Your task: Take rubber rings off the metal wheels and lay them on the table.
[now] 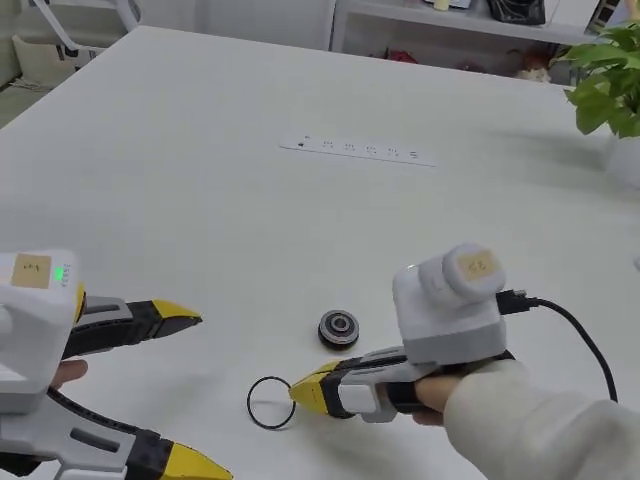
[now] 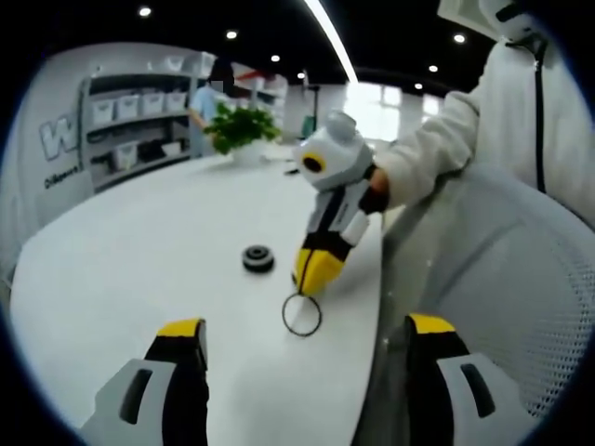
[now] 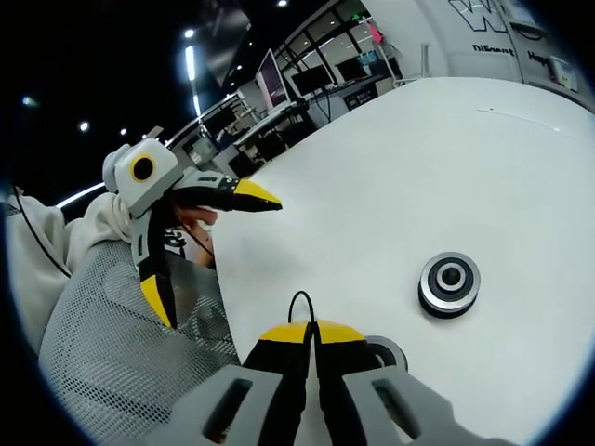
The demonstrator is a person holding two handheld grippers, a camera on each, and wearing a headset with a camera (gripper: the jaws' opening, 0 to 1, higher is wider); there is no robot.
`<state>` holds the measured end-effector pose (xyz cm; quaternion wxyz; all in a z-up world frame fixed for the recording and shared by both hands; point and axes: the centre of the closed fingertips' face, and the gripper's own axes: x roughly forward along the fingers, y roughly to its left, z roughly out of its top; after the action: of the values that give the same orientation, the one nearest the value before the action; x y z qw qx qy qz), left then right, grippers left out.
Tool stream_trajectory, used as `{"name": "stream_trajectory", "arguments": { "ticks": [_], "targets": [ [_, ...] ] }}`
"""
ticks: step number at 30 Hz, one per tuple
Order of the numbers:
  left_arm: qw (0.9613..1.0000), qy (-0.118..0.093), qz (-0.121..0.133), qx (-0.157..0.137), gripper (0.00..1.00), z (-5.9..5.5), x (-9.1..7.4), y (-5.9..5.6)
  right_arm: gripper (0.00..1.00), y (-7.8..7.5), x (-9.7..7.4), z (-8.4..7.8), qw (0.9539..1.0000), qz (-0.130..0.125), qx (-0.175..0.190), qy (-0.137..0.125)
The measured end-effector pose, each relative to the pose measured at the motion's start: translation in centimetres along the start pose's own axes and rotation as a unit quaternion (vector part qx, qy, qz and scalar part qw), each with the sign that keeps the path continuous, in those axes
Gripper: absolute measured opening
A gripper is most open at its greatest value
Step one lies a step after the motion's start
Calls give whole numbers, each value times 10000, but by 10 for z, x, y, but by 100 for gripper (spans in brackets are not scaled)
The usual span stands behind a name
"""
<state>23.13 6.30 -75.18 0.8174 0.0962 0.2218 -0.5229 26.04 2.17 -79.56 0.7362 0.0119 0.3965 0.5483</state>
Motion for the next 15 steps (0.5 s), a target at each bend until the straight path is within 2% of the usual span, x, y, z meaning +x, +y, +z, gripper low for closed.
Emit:
{"name": "stream_trajectory", "arguments": {
  "ticks": [15],
  "targets": [
    [10000, 49, -20, -3, 88, -2, 0, -2, 6, -7, -4, 5, 9998, -132, -133, -105]
  ]
}}
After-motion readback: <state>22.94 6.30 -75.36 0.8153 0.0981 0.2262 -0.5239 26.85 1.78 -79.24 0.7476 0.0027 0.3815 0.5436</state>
